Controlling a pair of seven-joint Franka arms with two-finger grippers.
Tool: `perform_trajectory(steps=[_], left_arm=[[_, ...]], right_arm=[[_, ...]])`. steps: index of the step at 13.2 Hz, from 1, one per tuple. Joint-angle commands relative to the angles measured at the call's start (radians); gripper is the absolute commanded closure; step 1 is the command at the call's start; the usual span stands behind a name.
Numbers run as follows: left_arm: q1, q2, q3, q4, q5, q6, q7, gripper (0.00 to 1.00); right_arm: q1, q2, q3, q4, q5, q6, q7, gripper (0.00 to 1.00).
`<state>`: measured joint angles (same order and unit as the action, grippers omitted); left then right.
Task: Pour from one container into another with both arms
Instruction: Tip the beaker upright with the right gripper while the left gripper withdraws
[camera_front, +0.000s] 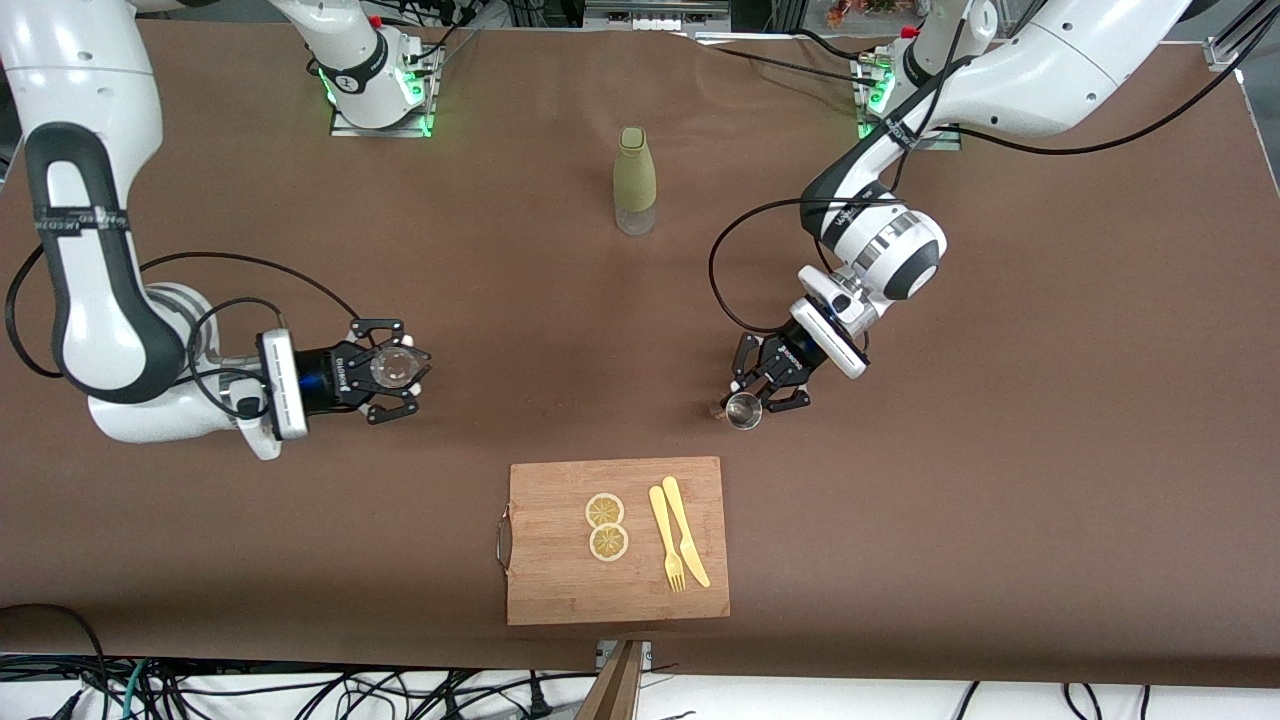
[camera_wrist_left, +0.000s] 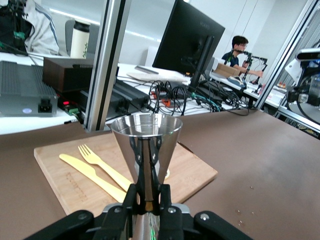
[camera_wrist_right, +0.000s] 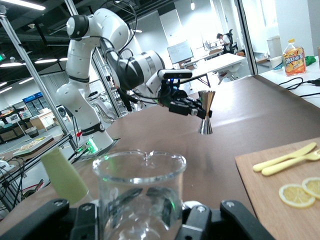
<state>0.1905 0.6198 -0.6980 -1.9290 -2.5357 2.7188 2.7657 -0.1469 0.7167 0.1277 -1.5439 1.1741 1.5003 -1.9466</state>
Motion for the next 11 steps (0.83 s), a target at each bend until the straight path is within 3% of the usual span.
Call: perform_trajectory(steps=[1,3,5,7,11], left_arm=[[0.004,-0.018,-0.021,0.045,-0.098,0.128,0.140,1.00],[0.032,-0.035,-0.029,0.062,-0.087,0.224,0.118,1.00],[0.026,-0.028,-0.038,0.080,-0.083,0.231,0.101,1.00],[0.021,-0.020,-0.037,0.079,-0.078,0.222,0.107,1.00],[0.078,0.021,-0.040,0.027,0.009,0.085,0.107,1.00]], right_arm=[[-0.063,0.101,-0.012,-0.008,-0.052,-0.048,-0.182,0.86],[-0.077,0.159,-0.058,-0.016,-0.076,-0.045,-0.282,0.87],[-0.077,0.200,-0.111,-0.016,-0.080,-0.037,-0.343,0.87],[-0.077,0.219,-0.137,-0.016,-0.100,-0.014,-0.383,0.87],[-0.077,0.270,-0.137,-0.015,-0.094,0.058,-0.466,0.87]])
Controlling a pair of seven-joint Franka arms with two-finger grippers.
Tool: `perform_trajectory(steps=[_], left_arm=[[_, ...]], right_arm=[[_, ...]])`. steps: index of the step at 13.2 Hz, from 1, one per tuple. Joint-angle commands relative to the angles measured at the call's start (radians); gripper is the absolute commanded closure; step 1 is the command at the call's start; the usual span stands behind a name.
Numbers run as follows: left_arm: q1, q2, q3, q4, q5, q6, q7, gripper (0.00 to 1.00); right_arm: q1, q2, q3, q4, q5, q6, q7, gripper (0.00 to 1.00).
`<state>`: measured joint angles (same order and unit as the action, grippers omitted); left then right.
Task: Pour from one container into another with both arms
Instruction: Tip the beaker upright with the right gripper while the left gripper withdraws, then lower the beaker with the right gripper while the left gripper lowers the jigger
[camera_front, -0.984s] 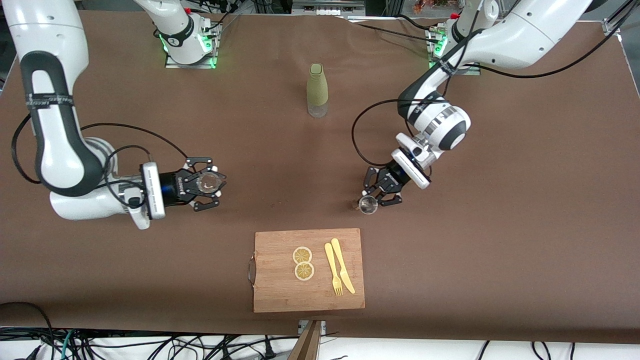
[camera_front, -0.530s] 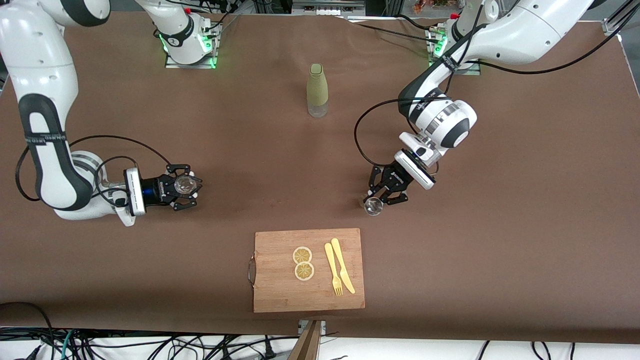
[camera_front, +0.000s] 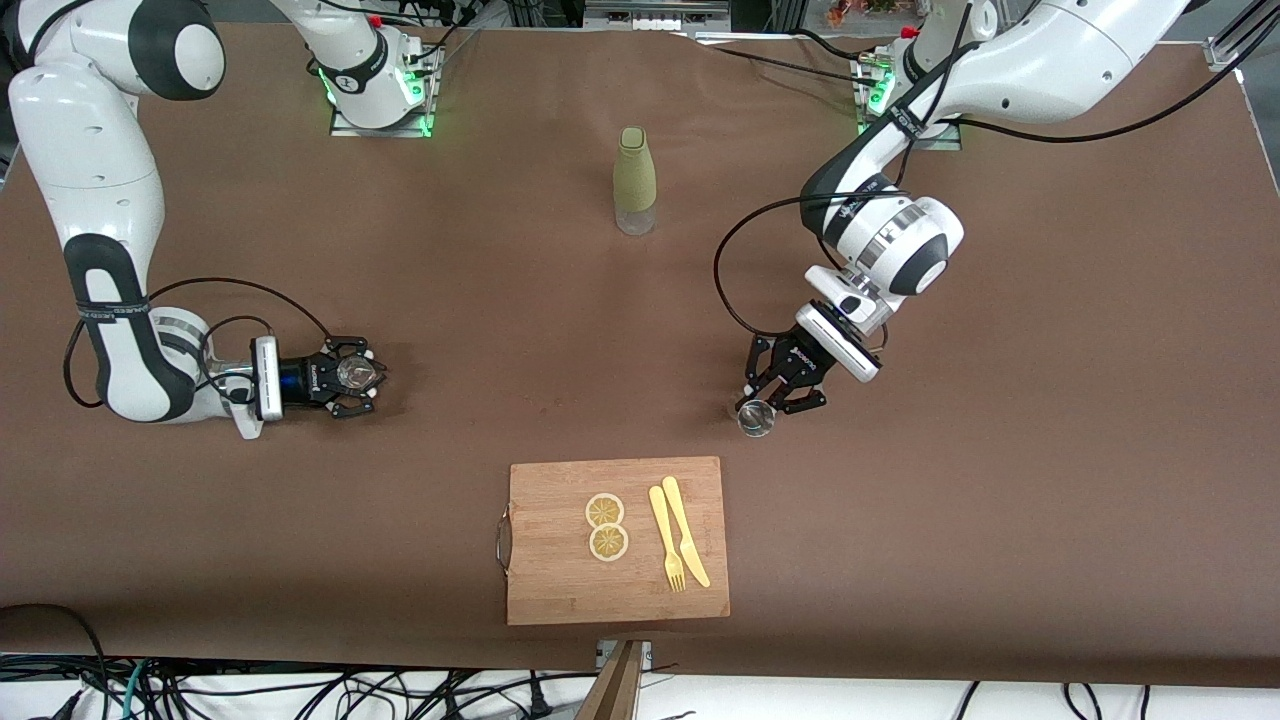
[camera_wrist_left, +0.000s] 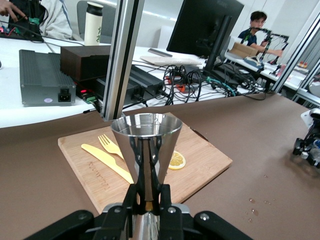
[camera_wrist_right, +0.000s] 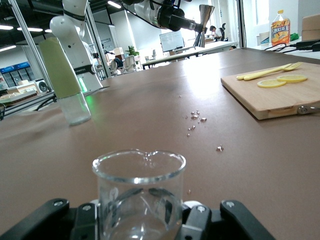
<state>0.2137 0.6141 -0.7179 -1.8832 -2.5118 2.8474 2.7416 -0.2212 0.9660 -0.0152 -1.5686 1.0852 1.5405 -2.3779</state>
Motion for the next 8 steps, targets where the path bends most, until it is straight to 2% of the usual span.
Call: perform_trajectory(steps=[1,2,3,6,7,8], left_arm=[[0.079,0.024,-0.031,-0.031,-0.009,-0.040,0.125,1.00],[0.107,0.024,-0.063,-0.042,0.010,-0.040,0.127,1.00],[0.140,0.024,-0.077,-0.060,0.078,-0.052,0.125,1.00],[0.182,0.015,-0.064,-0.148,0.262,-0.207,0.116,1.00],[0.200,0.007,-0.063,-0.169,0.296,-0.218,0.109,1.00],[0.217,-0.002,-0.063,-0.189,0.327,-0.244,0.109,1.00]], right_arm=[[-0.003,0.029,0.006,0.012,-0.005,0.029,-0.049,0.87],[-0.003,0.043,0.006,0.013,-0.002,0.030,-0.061,0.87],[-0.003,0.056,0.006,0.015,-0.001,0.032,-0.078,0.87],[-0.003,0.062,0.006,0.015,0.002,0.036,-0.090,0.86],[-0.003,0.062,0.006,0.016,0.001,0.036,-0.090,0.76],[-0.003,0.062,0.006,0.015,0.001,0.036,-0.089,0.14]])
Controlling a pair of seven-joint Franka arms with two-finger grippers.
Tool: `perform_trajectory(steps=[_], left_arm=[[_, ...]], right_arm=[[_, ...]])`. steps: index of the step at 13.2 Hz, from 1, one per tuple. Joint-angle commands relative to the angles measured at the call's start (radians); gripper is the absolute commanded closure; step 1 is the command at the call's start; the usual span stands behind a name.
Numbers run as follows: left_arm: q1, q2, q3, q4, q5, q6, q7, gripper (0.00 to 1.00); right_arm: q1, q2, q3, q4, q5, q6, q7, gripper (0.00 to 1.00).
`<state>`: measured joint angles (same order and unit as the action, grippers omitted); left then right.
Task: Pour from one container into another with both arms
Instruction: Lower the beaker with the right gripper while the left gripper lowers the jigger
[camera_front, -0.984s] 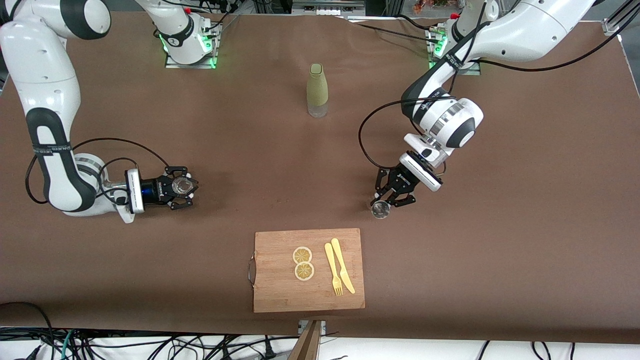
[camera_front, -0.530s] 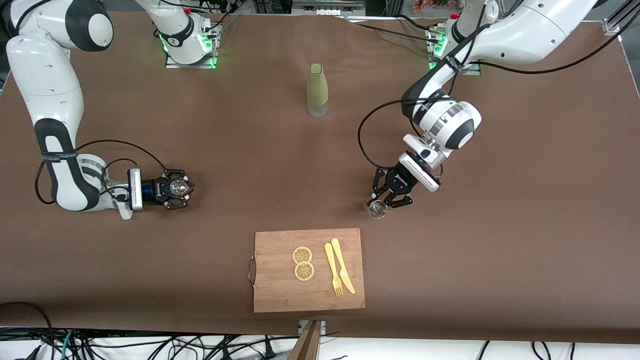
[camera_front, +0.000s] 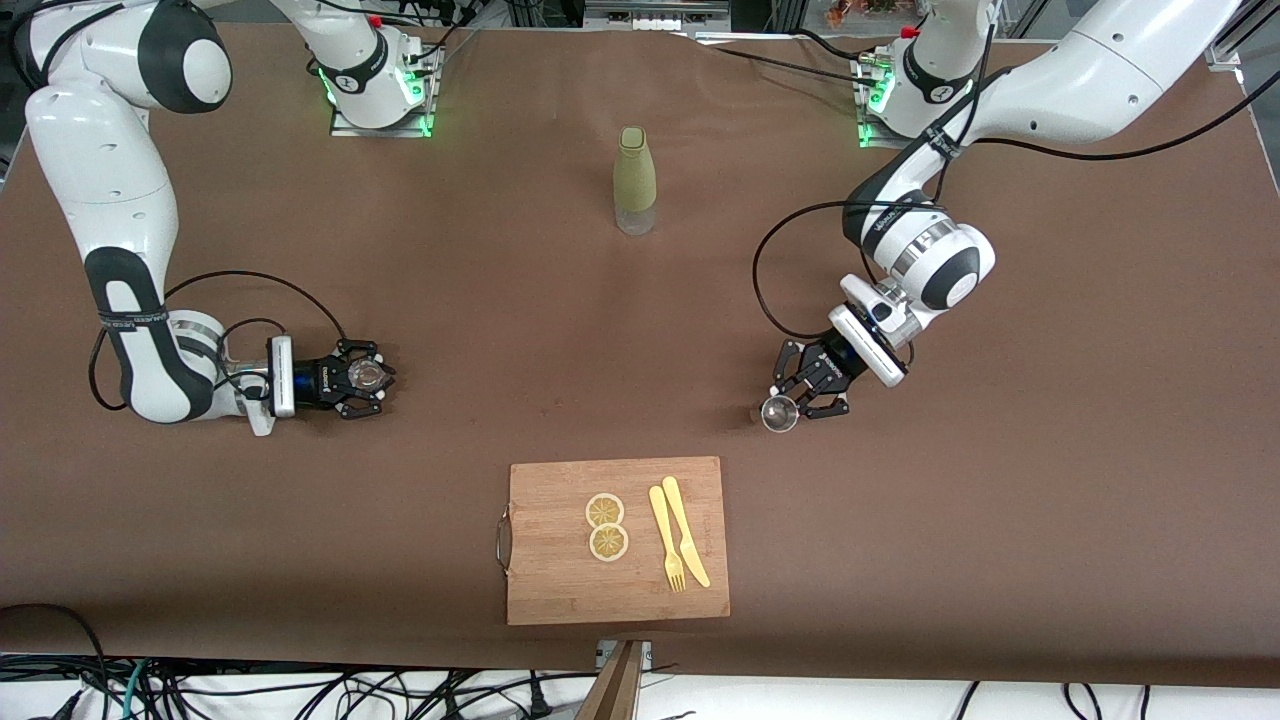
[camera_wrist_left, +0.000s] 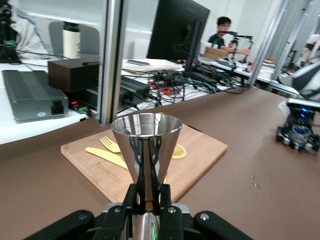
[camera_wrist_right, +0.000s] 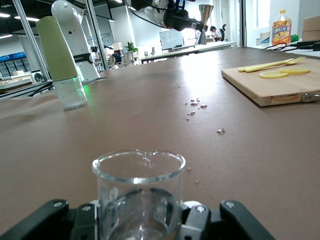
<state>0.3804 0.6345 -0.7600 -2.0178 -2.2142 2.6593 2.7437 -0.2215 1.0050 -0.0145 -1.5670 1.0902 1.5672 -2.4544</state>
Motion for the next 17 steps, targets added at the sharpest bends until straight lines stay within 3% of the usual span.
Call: perform_trajectory(steps=[1,3,7,10,14,17], left_arm=[[0.054,-0.024,-0.018,-0.067,0.060,-0.096,0.106,1.00],[0.075,-0.022,0.017,-0.090,0.158,-0.200,0.106,1.00],[0.098,-0.019,0.174,-0.148,0.454,-0.511,0.076,1.00],[0.115,-0.015,0.299,-0.159,0.656,-0.689,0.085,1.00],[0.133,-0.010,0.456,-0.154,0.934,-0.893,0.094,1.00],[0.140,-0.003,0.547,-0.147,1.056,-0.984,0.129,1.00]], right_arm=[[-0.002,0.021,0.005,0.013,-0.007,0.008,-0.011,0.00],[-0.002,0.011,-0.030,0.016,-0.013,0.004,0.001,0.00],[-0.002,-0.003,-0.099,0.018,-0.039,-0.025,0.005,0.00],[0.007,-0.055,-0.188,0.018,-0.079,-0.061,0.040,0.00],[0.010,-0.211,-0.231,0.031,-0.215,-0.059,0.272,0.00],[0.046,-0.325,-0.231,0.070,-0.318,-0.033,0.530,0.00]])
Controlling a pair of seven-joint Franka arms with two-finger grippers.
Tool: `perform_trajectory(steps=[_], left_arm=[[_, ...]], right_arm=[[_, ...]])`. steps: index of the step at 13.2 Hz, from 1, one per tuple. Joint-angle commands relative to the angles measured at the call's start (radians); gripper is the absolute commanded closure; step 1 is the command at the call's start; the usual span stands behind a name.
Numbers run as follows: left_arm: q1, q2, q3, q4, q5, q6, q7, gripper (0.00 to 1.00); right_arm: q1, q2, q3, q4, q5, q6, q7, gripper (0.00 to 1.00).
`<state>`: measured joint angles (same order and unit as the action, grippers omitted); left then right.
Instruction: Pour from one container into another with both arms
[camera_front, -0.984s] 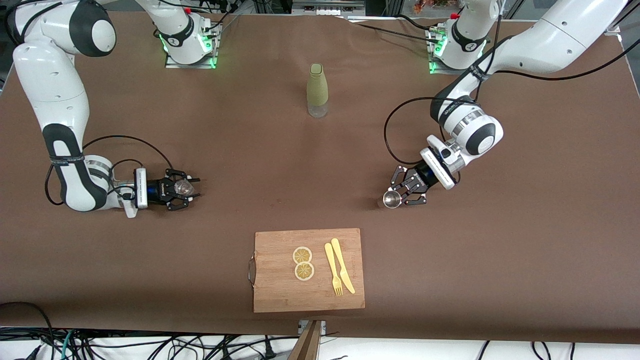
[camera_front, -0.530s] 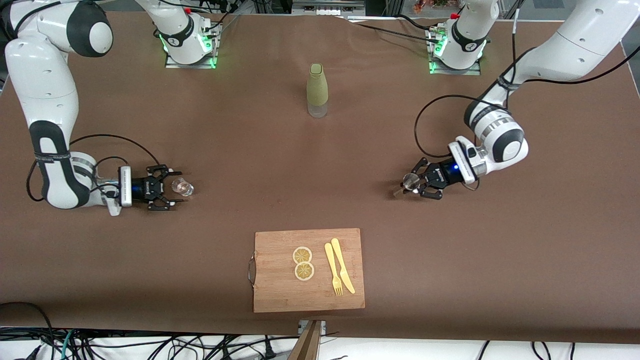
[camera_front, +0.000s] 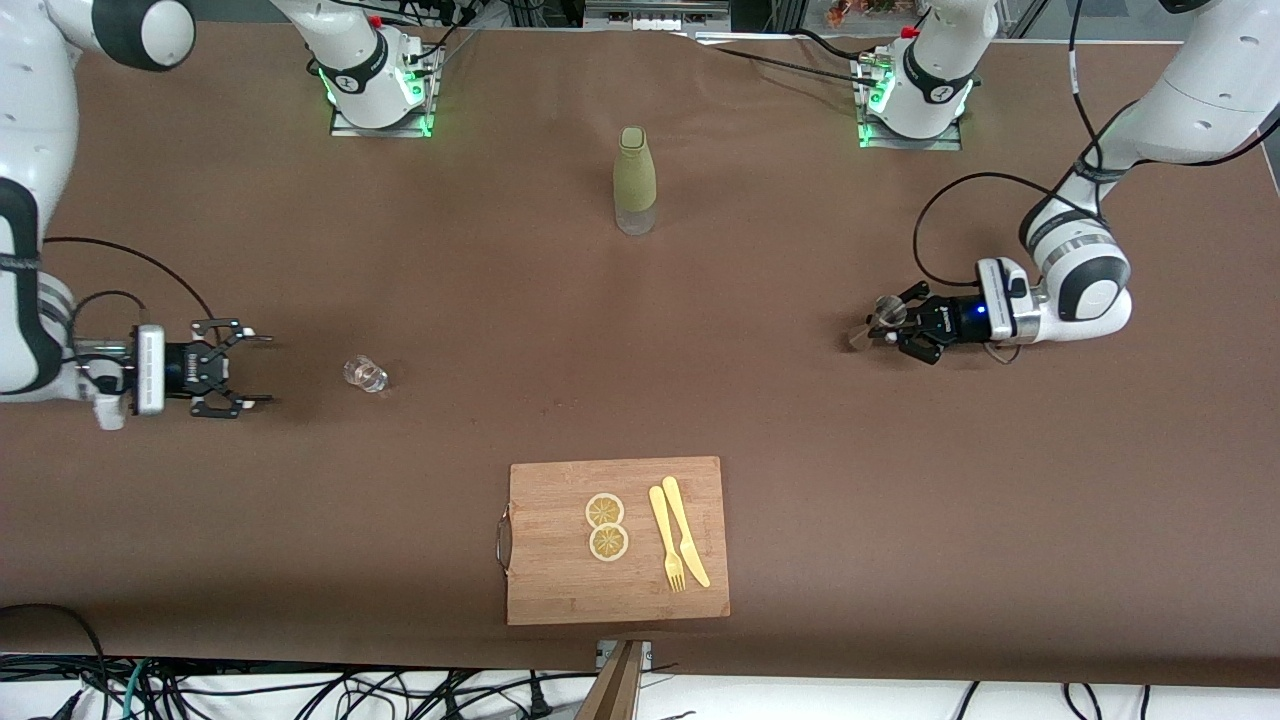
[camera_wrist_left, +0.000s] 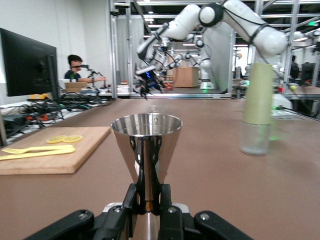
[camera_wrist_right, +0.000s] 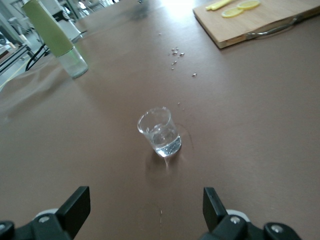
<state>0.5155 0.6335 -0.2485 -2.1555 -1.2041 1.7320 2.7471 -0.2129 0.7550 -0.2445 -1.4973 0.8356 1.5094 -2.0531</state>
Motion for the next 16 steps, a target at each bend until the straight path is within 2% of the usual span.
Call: perform_trajectory(steps=[1,3,5,6,8,12,15,16], left_arm=[[0.004,0.009,0.052,-0.007,0.073,-0.074,0.141,1.00],[0.009,0.032,0.092,0.005,0.110,-0.081,0.173,1.00],[0.012,0.052,0.133,0.016,0.175,-0.112,0.180,1.00],[0.014,0.058,0.155,0.016,0.201,-0.117,0.180,1.00],[0.014,0.060,0.184,0.023,0.256,-0.118,0.181,1.00],[0.014,0.080,0.209,0.060,0.288,-0.123,0.203,1.00],[0.017,0.080,0.209,0.068,0.301,-0.126,0.216,1.00],[0.023,0.080,0.210,0.069,0.301,-0.127,0.233,0.84]], right_arm=[[0.050,-0.098,-0.003,0.027,-0.087,0.026,0.224,0.00],[0.072,-0.149,0.004,0.092,-0.174,0.023,0.425,0.00],[0.124,-0.224,0.005,0.109,-0.269,0.015,0.622,0.00],[0.153,-0.297,-0.001,0.073,-0.309,0.011,0.739,0.00],[0.171,-0.396,0.014,0.040,-0.444,0.003,0.937,0.00],[0.228,-0.607,0.046,-0.112,-0.679,0.035,1.291,0.00],[0.236,-0.739,0.079,-0.200,-0.725,0.025,1.682,0.00],[0.236,-0.770,0.083,-0.213,-0.769,0.022,1.803,0.00]])
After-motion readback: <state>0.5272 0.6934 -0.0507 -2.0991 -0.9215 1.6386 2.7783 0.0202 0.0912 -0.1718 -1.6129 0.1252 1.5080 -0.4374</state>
